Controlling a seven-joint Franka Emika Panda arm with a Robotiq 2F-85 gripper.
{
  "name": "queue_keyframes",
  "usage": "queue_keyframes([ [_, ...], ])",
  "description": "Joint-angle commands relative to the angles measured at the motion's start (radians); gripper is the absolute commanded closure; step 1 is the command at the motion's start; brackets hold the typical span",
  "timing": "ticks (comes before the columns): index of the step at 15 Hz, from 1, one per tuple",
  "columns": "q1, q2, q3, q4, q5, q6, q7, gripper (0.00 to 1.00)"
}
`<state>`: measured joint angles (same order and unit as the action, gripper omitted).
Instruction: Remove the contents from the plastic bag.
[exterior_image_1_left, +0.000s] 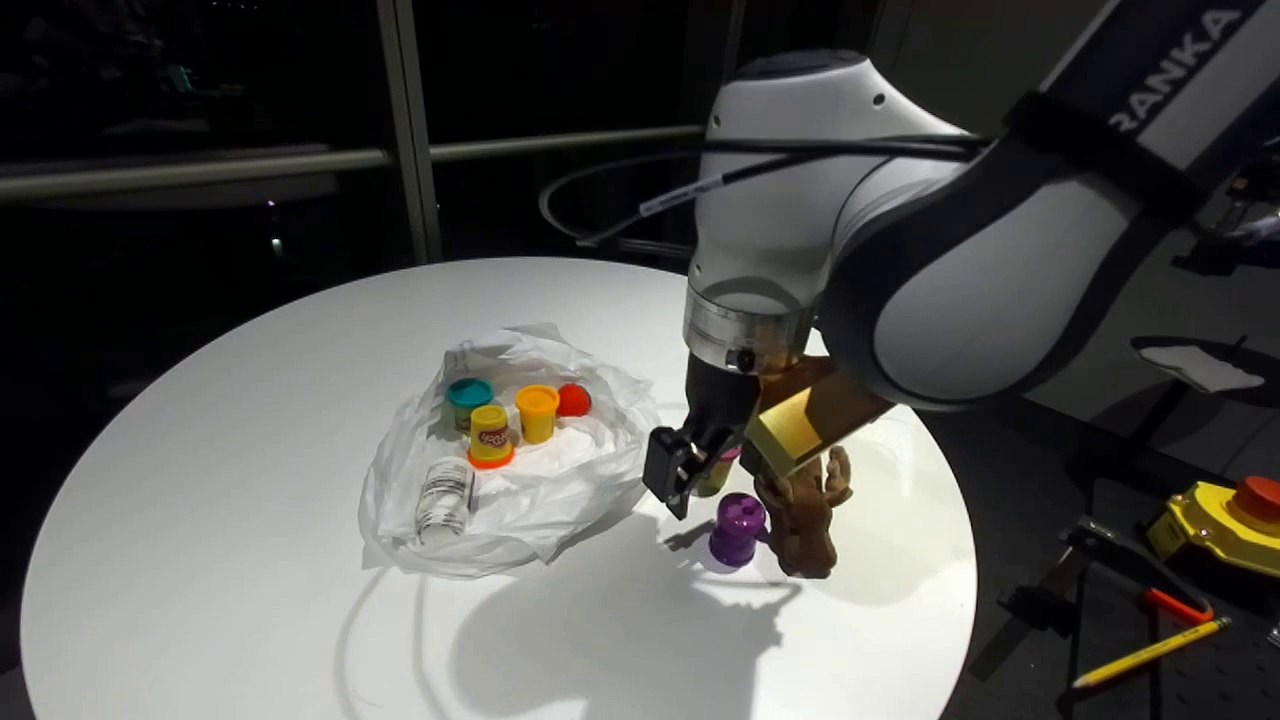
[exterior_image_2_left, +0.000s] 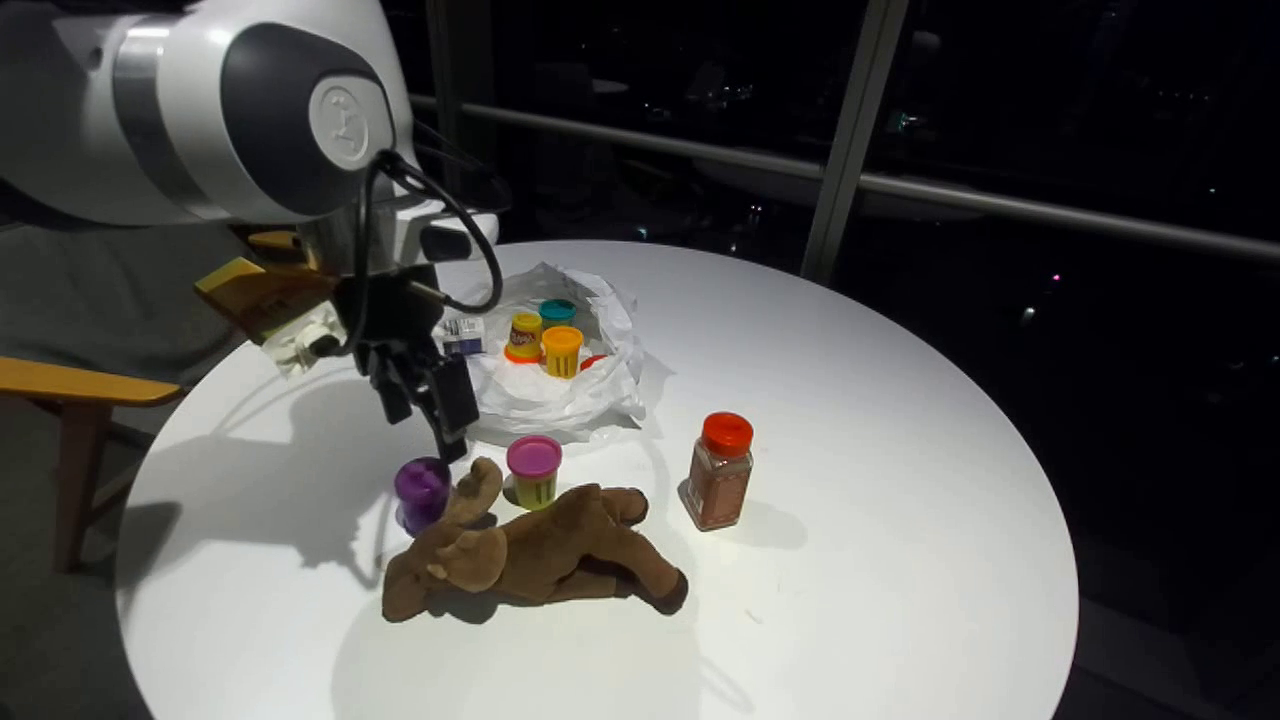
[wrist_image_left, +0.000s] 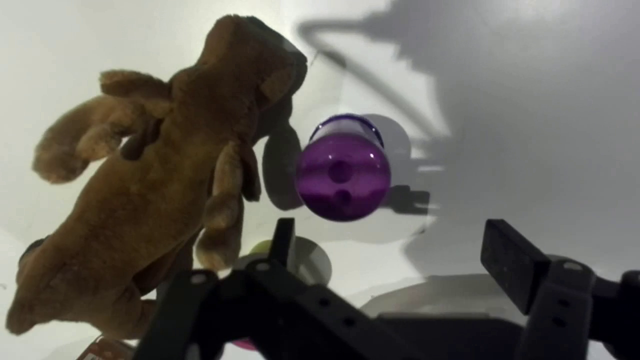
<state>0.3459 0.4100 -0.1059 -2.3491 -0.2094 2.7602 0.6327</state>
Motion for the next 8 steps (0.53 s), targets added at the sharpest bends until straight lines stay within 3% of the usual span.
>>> queue_keyframes([
  [1,0.002,-0.060,0.045,0.086,0.051,-0.147,-0.008,0.00],
  [5,-0.018,0.015,0.102,0.266,0.100,-0.313,0.003,0.00],
  [8,-0.018,0.124,0.103,0.398,0.108,-0.371,0.033,0.00],
])
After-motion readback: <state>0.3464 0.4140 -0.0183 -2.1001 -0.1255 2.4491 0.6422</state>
